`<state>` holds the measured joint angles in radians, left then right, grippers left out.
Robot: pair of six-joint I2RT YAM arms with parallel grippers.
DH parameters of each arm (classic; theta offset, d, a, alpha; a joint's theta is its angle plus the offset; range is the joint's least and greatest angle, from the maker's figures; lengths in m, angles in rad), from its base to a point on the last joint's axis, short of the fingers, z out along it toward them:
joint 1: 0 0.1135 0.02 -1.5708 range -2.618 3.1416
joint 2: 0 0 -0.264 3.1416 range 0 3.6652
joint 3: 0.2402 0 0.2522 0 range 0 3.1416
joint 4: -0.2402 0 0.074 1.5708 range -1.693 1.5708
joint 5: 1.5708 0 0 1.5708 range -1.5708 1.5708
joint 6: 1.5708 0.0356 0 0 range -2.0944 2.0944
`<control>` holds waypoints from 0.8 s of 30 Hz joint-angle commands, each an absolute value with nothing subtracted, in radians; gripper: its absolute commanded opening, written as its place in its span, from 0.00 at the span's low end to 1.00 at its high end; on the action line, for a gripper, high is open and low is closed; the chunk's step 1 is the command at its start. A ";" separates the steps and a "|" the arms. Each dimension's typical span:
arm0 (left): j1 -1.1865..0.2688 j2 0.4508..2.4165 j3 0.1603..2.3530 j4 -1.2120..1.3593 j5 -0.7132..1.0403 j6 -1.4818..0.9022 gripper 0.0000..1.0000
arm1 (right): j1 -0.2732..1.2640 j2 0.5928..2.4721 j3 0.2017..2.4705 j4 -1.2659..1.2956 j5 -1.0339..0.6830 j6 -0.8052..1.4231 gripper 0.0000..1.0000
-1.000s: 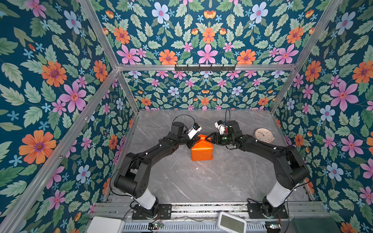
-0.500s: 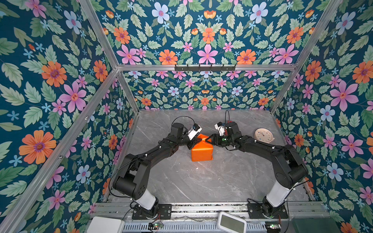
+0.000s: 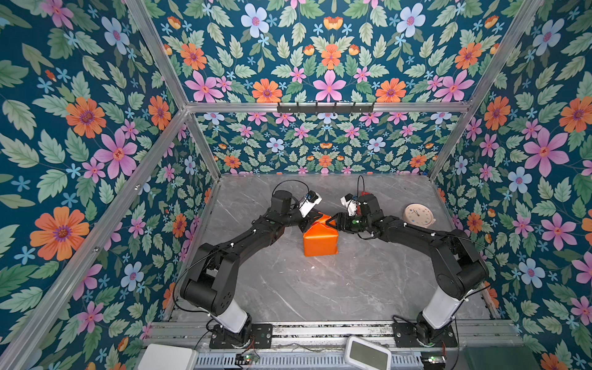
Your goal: Wrap the gift box in paper
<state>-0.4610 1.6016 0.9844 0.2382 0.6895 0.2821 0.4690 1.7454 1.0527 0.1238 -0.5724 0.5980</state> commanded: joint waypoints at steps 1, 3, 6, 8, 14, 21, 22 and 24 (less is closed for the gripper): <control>-0.461 1.594 0.986 0.258 0.717 0.268 0.11 | 0.472 1.752 1.049 0.106 -0.565 0.598 0.61; -0.462 1.587 0.973 0.258 0.720 0.266 0.09 | 0.471 1.749 1.048 0.107 -0.560 0.604 0.61; -0.466 1.568 0.942 0.271 0.719 0.258 0.07 | 0.471 1.743 1.039 0.116 -0.544 0.616 0.61; -0.472 1.556 0.919 0.283 0.718 0.246 0.06 | 0.473 1.737 1.023 0.136 -0.534 0.632 0.61; -0.503 1.516 0.853 0.330 0.718 0.202 0.05 | 0.482 1.722 0.975 0.202 -0.497 0.676 0.61; -0.523 1.480 0.783 0.342 0.694 0.179 0.05 | 0.491 1.703 0.953 0.217 -0.462 0.683 0.61; -0.526 1.482 0.777 0.341 0.689 0.176 0.05 | 0.492 1.700 0.951 0.219 -0.461 0.686 0.61; -0.533 1.483 0.766 0.339 0.683 0.172 0.05 | 0.493 1.698 0.949 0.221 -0.462 0.685 0.61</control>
